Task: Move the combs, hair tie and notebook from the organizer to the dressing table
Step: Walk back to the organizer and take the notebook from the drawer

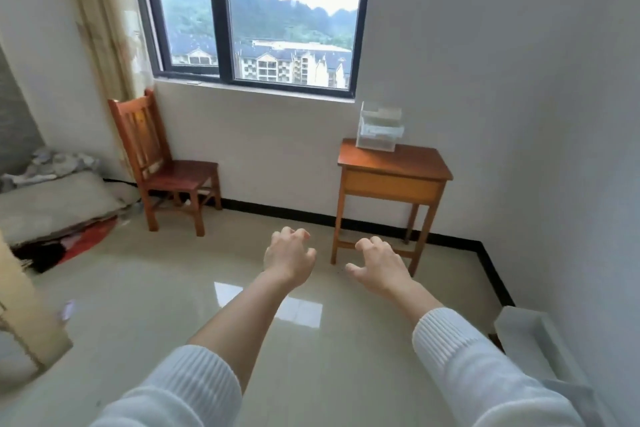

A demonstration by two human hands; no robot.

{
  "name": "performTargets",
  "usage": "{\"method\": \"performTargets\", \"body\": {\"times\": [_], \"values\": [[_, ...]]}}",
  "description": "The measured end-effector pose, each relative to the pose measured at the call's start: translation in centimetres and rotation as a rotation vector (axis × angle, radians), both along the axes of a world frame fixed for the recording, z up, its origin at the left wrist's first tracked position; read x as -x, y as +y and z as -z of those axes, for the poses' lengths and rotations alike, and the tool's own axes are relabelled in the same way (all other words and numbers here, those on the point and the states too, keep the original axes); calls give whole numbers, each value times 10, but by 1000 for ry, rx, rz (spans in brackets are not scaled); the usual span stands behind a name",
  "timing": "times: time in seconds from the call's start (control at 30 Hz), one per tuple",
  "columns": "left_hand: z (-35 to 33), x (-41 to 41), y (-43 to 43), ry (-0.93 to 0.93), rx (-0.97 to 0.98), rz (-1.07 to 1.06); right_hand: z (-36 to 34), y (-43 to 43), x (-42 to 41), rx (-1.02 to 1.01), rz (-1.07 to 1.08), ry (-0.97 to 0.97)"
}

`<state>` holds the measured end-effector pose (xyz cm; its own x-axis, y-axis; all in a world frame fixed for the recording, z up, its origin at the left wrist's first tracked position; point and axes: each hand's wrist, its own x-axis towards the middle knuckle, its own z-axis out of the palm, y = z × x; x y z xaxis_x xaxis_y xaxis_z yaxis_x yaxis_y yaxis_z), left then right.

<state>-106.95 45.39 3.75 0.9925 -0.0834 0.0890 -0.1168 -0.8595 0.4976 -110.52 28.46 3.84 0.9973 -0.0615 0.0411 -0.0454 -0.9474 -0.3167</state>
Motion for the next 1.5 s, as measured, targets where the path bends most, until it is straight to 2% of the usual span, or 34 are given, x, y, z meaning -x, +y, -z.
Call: {"method": "performTargets", "body": {"times": [0.33,0.67,1.03,1.33,1.5], "values": [[-8,-254,-143,-35,-94,206,-18,-143,-231,38,147,-42],[-15,-460,-266,-82,-161,314,-15,-263,-427,26,224,-7],[-14,-680,-393,-54,-72,249,-11,-399,-664,-19,188,5],[2,-817,-433,81,-32,169,18,-439,-815,-91,152,52],[20,-895,-454,128,54,167,31,-459,-890,-65,191,-5]]}}
